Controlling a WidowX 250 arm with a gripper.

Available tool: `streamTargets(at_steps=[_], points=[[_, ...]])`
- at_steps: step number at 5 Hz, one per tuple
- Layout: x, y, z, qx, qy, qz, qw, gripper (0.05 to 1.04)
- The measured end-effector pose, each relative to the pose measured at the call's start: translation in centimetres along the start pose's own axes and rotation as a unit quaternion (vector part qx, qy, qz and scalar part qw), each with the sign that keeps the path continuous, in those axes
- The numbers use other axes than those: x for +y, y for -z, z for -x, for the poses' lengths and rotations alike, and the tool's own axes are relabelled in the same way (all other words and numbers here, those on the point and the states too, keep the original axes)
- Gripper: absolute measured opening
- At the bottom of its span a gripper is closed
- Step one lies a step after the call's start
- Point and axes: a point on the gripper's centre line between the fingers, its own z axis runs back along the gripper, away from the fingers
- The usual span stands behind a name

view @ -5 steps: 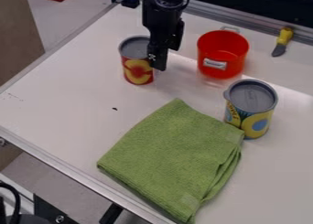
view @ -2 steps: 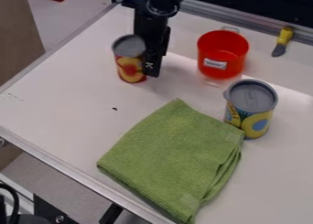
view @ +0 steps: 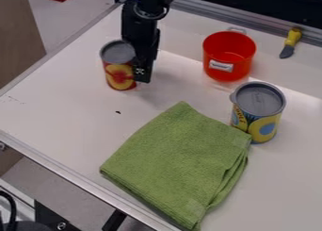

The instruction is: Moved the red can to the left corner of the table

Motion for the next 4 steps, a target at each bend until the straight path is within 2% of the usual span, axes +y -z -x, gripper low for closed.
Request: streamTargets(at_steps=[2, 3, 4], points=[[1.5, 0.0, -3.1, -0.003, -0.021, -0.02, 0.9996, 1.0], [2.4, 0.4, -3.9, -0.003, -0.018, -0.028, 0.9994, 1.0], [3.3, -0.1, -4.6, 0.002, -0.015, -0.018, 0.9997, 1.0]])
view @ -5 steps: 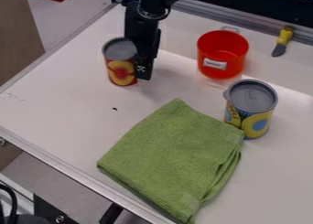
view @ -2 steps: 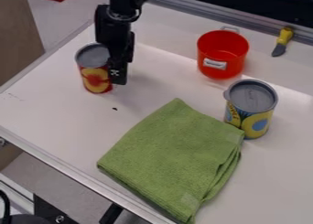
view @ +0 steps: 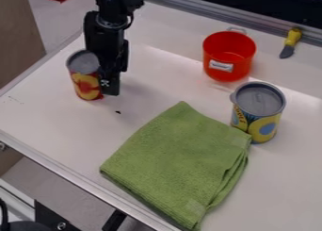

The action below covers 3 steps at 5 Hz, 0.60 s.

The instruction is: Moved the red can to the left corner of the table

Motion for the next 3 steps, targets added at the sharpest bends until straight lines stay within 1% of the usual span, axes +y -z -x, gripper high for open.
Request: streamTargets(at_steps=[1, 2, 3], points=[[0.9, 0.3, -0.5, 0.0, 0.027, -0.005, 0.9996, 1.0], [0.9, -0.3, -0.3, 0.015, 0.079, 0.0, 0.9968, 1.0], [-0.4, -1.7, 1.5, 0.048, 0.198, 0.011, 0.9789, 1.0]])
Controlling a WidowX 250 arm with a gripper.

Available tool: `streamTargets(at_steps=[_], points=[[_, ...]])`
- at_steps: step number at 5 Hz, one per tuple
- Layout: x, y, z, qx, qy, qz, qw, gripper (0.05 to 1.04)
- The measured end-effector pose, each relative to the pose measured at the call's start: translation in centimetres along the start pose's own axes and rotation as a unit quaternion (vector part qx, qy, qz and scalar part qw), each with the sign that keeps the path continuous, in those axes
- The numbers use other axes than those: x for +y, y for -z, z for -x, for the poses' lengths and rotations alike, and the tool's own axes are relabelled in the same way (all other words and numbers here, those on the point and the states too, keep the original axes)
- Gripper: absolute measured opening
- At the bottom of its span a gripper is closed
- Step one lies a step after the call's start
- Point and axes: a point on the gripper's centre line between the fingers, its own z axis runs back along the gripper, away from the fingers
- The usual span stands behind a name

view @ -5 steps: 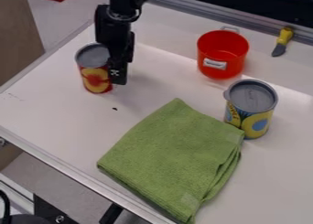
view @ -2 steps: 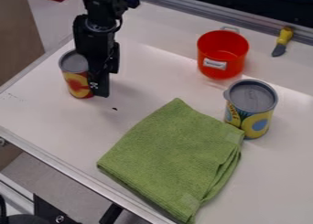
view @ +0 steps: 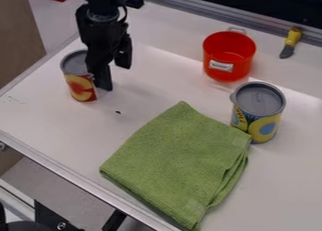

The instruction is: Moved the red can to the left corner of the table

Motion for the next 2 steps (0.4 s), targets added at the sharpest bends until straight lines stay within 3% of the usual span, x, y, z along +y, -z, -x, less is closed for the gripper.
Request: streamTargets(at_steps=[1, 2], points=[[-1.7, -0.5, 2.4, 0.017, 0.12, -0.012, 0.9925, 1.0], [-2.5, -1.0, 4.9, 0.027, 0.251, 0.0, 0.9675, 1.0]])
